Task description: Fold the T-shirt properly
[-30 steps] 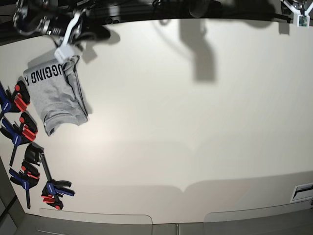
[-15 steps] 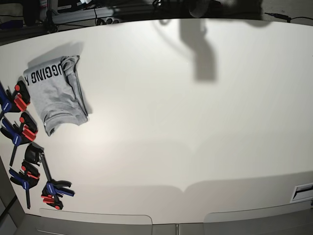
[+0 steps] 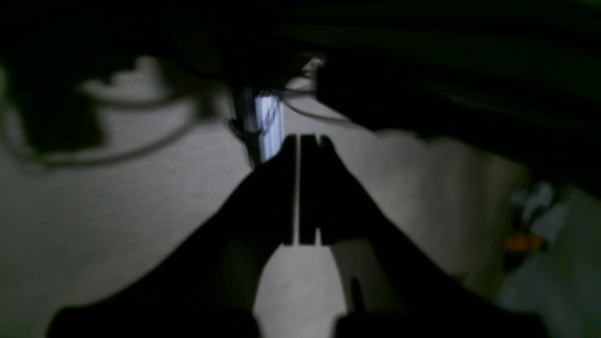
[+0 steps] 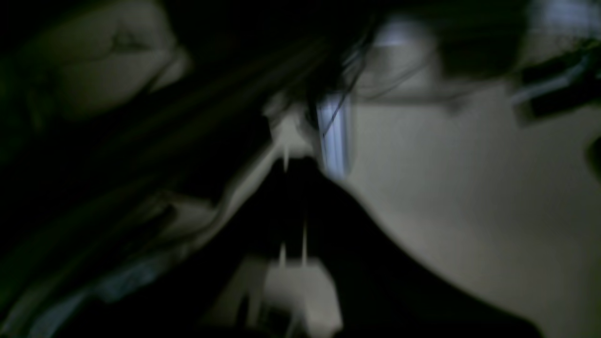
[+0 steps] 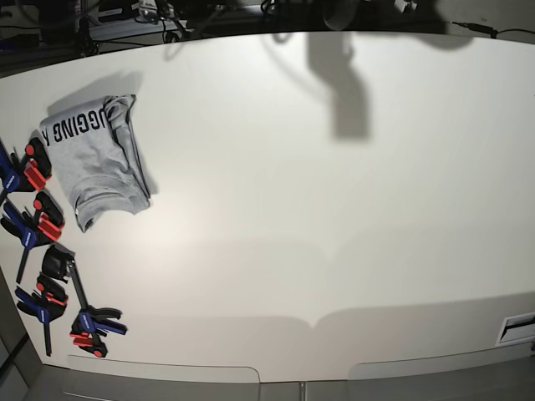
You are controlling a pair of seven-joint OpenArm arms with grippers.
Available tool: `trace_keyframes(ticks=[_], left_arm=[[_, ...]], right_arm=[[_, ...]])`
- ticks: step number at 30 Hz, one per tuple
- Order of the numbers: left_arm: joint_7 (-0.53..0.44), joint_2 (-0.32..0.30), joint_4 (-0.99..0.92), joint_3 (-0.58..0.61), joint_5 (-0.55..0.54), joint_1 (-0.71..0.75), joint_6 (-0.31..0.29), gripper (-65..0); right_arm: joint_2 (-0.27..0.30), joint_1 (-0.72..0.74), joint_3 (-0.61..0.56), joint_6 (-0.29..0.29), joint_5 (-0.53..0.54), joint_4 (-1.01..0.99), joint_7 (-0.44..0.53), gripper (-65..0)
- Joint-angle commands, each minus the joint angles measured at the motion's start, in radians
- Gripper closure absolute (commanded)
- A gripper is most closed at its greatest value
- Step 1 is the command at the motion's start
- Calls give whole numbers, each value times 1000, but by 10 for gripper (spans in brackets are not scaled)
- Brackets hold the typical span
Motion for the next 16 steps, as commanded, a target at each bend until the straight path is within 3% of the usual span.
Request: trace_keyframes(ticks=[1, 5, 11, 16], left_arm=[[-7, 1, -21, -2, 7, -16, 15, 0], [-7, 34, -101, -2, 71, -86, 62, 0], [-21, 58, -128, -2, 124, -102, 132, 0], [-37, 58, -127, -2, 122, -109, 140, 0]], right_arm=[[-3, 21, -19, -2, 5, -19, -5, 0], [-45, 96, -61, -11, 6, -72, -58, 0], [-98, 108, -61, -148, 6, -75, -55, 0], [-117, 109, -61, -150, 17, -74, -48, 0]])
